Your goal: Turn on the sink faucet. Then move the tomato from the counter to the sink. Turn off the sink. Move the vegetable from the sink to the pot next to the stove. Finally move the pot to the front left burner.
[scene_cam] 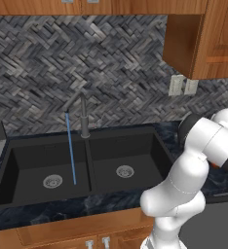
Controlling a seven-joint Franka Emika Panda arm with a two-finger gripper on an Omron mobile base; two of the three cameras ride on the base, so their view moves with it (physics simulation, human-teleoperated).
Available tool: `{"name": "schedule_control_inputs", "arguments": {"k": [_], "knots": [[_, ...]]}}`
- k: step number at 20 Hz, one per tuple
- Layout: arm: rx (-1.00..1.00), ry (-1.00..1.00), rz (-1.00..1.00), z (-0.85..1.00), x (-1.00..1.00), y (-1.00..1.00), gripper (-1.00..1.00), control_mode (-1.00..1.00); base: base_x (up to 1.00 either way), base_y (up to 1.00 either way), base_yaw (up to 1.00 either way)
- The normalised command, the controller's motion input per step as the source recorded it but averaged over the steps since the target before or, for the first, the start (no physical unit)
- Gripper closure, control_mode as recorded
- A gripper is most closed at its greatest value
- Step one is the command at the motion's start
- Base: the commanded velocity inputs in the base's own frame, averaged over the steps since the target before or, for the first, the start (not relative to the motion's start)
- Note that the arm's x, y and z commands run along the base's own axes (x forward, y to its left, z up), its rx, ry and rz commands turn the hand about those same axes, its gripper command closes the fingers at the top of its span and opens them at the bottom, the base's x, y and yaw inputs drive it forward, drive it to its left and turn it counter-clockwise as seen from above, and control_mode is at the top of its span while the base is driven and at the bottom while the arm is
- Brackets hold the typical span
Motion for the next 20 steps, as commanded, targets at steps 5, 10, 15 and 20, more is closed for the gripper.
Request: {"name": "schedule_control_inputs", "arguments": {"k": [5, 10, 15, 20], "knots": [[0.00, -0.01, 0.00, -0.01, 0.00, 0.00, -1.00, -1.00, 0.00, 0.00, 0.00], [0.00, -0.03, 0.00, -0.08, -0.03, 0.01, -1.00, -1.00, 0.00, 0.00, 0.00], [0.00, -0.01, 0.00, -0.09, -0.04, 0.07, -1.00, -1.00, 0.00, 0.00, 0.00], [0.00, 0.00, 0.00, -0.08, -0.02, 0.07, -1.00, -1.00, 0.00, 0.00, 0.00]]}}
